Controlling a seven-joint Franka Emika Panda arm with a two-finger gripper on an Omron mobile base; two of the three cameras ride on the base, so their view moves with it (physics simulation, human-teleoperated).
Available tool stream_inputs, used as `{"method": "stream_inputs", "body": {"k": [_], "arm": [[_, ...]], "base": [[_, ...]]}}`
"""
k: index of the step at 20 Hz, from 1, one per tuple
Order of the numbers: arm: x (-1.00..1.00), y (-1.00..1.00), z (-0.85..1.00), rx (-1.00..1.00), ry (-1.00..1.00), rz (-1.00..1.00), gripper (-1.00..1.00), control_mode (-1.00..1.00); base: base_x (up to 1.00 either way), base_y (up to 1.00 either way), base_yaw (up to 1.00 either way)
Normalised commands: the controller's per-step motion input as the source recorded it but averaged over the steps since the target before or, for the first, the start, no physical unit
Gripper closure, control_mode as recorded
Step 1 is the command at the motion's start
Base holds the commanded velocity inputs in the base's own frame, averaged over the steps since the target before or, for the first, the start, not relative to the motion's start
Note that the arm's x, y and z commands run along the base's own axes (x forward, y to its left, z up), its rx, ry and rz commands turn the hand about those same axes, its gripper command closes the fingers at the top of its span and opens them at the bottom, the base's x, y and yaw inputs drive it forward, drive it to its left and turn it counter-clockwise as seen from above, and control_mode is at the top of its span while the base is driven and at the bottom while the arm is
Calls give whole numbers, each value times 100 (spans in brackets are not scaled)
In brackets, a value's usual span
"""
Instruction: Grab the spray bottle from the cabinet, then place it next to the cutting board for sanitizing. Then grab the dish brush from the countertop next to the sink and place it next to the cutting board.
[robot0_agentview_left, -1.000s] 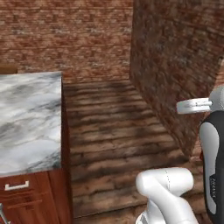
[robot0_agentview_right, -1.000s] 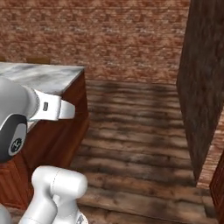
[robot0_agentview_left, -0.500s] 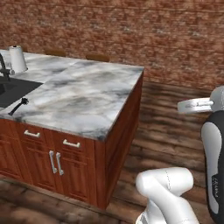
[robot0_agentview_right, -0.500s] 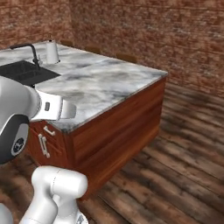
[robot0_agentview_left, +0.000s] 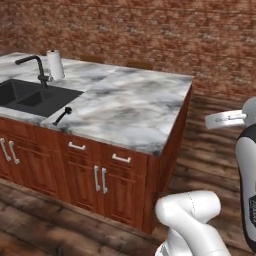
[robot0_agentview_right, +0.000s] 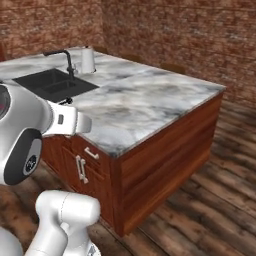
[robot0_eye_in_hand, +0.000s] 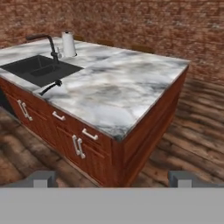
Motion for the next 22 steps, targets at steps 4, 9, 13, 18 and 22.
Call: {"method": "stream_inputs", "body": {"k": [4, 9, 13, 18, 22], "arm": [[0, 0, 0, 0, 0, 0, -100, 100], [0, 0, 0, 0, 0, 0, -100, 100], [0, 0, 0, 0, 0, 0, -100, 100], [0, 0, 0, 0, 0, 0, -100, 100], [0, 0, 0, 0, 0, 0, -100, 100]], "base": [[0, 100, -12], [23, 100, -14], [48, 100, -15], [48, 100, -16], [36, 100, -22]]}}
